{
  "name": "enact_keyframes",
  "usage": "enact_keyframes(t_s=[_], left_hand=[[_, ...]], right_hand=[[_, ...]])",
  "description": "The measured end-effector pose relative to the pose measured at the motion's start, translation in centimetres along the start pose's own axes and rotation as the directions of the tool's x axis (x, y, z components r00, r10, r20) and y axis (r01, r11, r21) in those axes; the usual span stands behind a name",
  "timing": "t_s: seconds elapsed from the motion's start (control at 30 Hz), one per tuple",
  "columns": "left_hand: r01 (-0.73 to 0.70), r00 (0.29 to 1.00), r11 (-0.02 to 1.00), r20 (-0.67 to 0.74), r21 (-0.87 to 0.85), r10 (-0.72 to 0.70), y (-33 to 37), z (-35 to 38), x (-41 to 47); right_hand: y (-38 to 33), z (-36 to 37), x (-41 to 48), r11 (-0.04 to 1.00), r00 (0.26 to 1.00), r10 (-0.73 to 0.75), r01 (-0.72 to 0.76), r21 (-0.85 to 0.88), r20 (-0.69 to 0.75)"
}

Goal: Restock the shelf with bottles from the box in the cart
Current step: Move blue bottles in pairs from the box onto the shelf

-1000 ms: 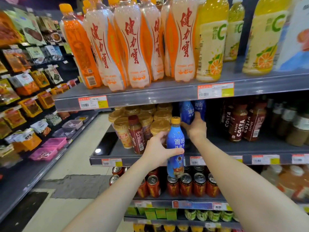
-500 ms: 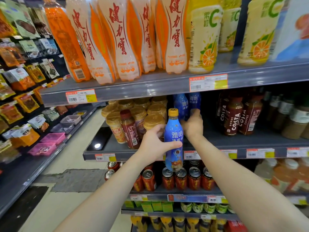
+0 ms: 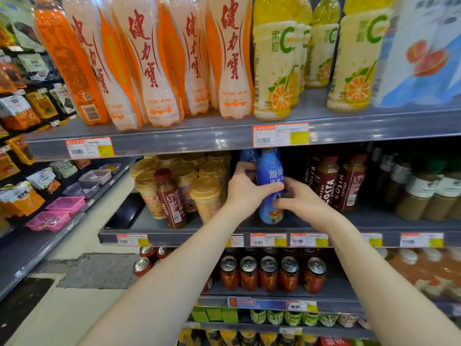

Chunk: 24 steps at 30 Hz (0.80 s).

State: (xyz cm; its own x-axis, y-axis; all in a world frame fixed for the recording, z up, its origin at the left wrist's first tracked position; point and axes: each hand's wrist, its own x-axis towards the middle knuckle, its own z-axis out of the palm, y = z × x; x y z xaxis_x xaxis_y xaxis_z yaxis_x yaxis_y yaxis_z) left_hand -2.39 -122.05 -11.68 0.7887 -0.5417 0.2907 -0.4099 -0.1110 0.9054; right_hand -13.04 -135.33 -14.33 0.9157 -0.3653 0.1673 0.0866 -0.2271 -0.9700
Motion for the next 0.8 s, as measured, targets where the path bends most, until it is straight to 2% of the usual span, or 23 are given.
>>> enact_keyframes(t_s=[0.17, 0.23, 0.3, 0.4, 0.6, 0.8], left_hand=[[-0.094, 0.993, 0.987, -0.056, 0.127, 0.102, -1.6, 1.7, 0.6], [-0.077, 0.994, 0.985, -0.061, 0.157, 0.088, -2.6, 2.1, 0.8], [-0.055, 0.995, 0.991, -0.072, 0.119, 0.064, -3.2, 2.2, 0.9], [-0.043, 0.992, 0.995, -0.114, 0.085, 0.052, -4.2, 2.3, 1.2], [-0.030, 1.000, 0.993, 0.001, 0.118, 0.030, -4.1, 2.8, 0.8], [0.004, 0.999, 0.998, 0.050, 0.059, -0.007, -4.1, 2.8, 0.8]], right_hand=[[2.6, 0.7, 1.8, 0.984, 0.965, -0.044, -0.003, -0.178, -0.259], [3.4, 1.2, 2.5, 0.966, 0.938, -0.060, -0.032, -0.258, -0.341], [3.7, 1.6, 2.8, 0.967, 0.920, -0.069, -0.034, -0.254, -0.386], [3.9, 2.0, 3.5, 0.960, 0.901, -0.107, -0.016, -0.281, -0.419], [4.3, 1.5, 5.5, 0.945, 0.896, -0.066, -0.085, -0.314, -0.439], [4.7, 1.4, 6.0, 0.940, 0.900, -0.062, -0.091, -0.328, -0.431]])
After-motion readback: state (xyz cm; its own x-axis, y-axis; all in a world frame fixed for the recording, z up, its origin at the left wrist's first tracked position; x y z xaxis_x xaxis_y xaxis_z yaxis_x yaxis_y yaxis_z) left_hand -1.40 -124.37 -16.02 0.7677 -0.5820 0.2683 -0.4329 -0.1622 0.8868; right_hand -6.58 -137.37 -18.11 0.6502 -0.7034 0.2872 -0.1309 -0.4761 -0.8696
